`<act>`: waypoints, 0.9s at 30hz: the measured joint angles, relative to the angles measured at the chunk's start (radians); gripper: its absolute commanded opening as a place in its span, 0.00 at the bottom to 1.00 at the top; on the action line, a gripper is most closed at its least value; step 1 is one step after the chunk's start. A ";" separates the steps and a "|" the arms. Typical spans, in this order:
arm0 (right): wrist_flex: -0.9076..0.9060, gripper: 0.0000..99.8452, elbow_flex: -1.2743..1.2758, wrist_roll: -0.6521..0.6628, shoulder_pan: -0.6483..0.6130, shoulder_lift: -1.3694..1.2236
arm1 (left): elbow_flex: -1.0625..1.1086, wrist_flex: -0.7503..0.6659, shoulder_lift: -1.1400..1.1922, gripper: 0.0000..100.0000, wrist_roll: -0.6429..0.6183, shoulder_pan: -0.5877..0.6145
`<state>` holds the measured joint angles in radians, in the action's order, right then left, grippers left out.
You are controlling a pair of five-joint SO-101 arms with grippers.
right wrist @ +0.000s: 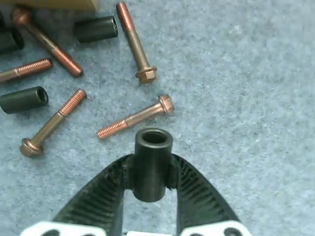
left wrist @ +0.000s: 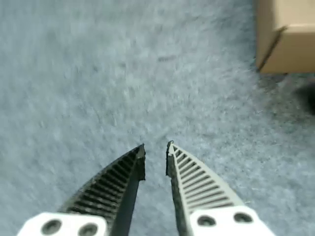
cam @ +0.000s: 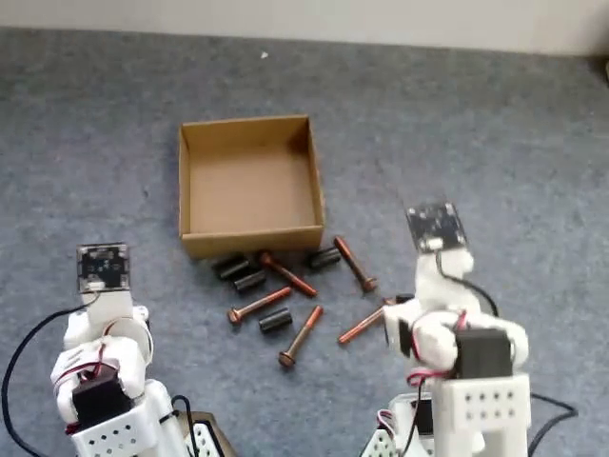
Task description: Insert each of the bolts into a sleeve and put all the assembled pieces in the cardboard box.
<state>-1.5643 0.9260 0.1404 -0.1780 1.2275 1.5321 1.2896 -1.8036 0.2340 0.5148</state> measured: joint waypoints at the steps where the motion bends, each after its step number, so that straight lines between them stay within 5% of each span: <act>1: 0.009 0.01 0.028 -0.008 0.006 0.037 | -0.014 -0.002 0.000 0.10 0.029 -0.003; 12: 0.057 0.01 0.130 -0.014 0.109 0.358 | -0.318 0.068 0.089 0.10 0.135 -0.074; 18: 0.060 0.01 0.152 -0.017 0.109 0.374 | -0.643 0.175 0.520 0.10 0.135 -0.189; 27: 0.132 0.00 0.152 -0.084 0.269 0.373 | -1.042 0.267 1.065 0.10 0.034 -0.552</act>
<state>-1.4323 1.0779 0.0560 0.0905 1.6003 0.4902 1.5566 -0.7388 0.2677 -0.0376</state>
